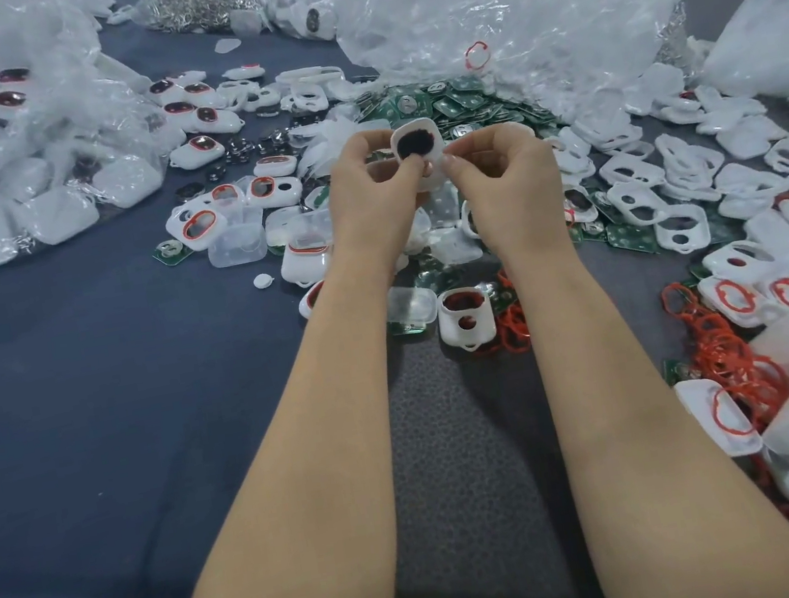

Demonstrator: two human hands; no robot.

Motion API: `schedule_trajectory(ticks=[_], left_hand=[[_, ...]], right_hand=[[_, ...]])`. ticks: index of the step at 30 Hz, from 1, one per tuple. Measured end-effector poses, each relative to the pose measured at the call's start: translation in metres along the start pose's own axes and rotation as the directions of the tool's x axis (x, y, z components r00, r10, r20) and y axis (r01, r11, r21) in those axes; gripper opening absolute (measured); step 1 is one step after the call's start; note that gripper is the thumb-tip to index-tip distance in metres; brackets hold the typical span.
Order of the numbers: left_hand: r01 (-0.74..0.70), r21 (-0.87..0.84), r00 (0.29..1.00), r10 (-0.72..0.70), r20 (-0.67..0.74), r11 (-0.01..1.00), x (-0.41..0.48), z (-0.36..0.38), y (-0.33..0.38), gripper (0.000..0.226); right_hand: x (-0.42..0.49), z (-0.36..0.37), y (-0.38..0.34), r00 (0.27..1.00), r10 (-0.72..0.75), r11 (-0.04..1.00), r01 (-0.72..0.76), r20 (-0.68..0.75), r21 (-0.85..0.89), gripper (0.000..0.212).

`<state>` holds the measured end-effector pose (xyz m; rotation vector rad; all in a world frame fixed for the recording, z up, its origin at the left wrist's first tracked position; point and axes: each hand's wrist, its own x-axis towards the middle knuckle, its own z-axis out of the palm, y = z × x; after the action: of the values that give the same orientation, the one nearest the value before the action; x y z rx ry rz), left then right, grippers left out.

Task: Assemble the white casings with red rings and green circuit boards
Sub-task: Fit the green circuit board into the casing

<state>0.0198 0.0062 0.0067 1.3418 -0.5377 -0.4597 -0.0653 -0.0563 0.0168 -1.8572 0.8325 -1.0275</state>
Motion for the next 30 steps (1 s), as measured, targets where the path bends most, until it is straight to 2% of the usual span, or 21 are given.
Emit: schedule_trajectory(ticks=[3, 8, 13, 18, 23, 27, 30], left_hand=[[0.008, -0.055, 0.999, -0.006, 0.044, 0.998, -0.0014, 0.0025, 0.001, 0.012], [0.034, -0.107, 0.995, -0.024, 0.092, 0.994, -0.0022, 0.0049, 0.0018, 0.006], [0.047, -0.078, 0.99, -0.036, 0.136, 0.996, -0.0035, 0.0055, 0.0019, 0.016], [-0.012, 0.033, 0.995, 0.009, 0.098, 0.999, -0.0048, 0.0072, 0.0025, 0.026], [-0.069, 0.113, 0.996, 0.063, 0.056, 0.991, -0.0037, 0.0057, 0.0011, 0.023], [-0.106, 0.138, 0.993, 0.098, 0.067, 0.985, -0.0036, 0.005, 0.0009, 0.022], [-0.115, 0.144, 0.989, 0.101, 0.104, 0.983, -0.0038, 0.004, 0.0013, 0.024]], right_hand=[[-0.0004, 0.0038, 0.0006, 1.0, 0.001, 1.0, -0.001, 0.01, -0.032, 0.008], [0.0019, 0.0064, 0.0027, 1.0, 0.026, 0.997, -0.027, -0.008, -0.068, 0.009], [0.0015, 0.0069, 0.0031, 0.999, 0.045, 0.996, -0.047, -0.027, -0.078, 0.003], [-0.0026, 0.0093, 0.0006, 0.998, 0.007, 0.998, -0.012, -0.065, -0.068, 0.007], [-0.0032, 0.0108, 0.0012, 0.996, -0.014, 0.999, 0.018, -0.09, 0.047, 0.017], [0.0013, 0.0059, 0.0037, 0.991, 0.128, 0.966, -0.131, 0.029, 0.225, 0.015], [0.0039, 0.0024, 0.0043, 0.975, 0.197, 0.931, -0.218, 0.1, 0.293, 0.014]])
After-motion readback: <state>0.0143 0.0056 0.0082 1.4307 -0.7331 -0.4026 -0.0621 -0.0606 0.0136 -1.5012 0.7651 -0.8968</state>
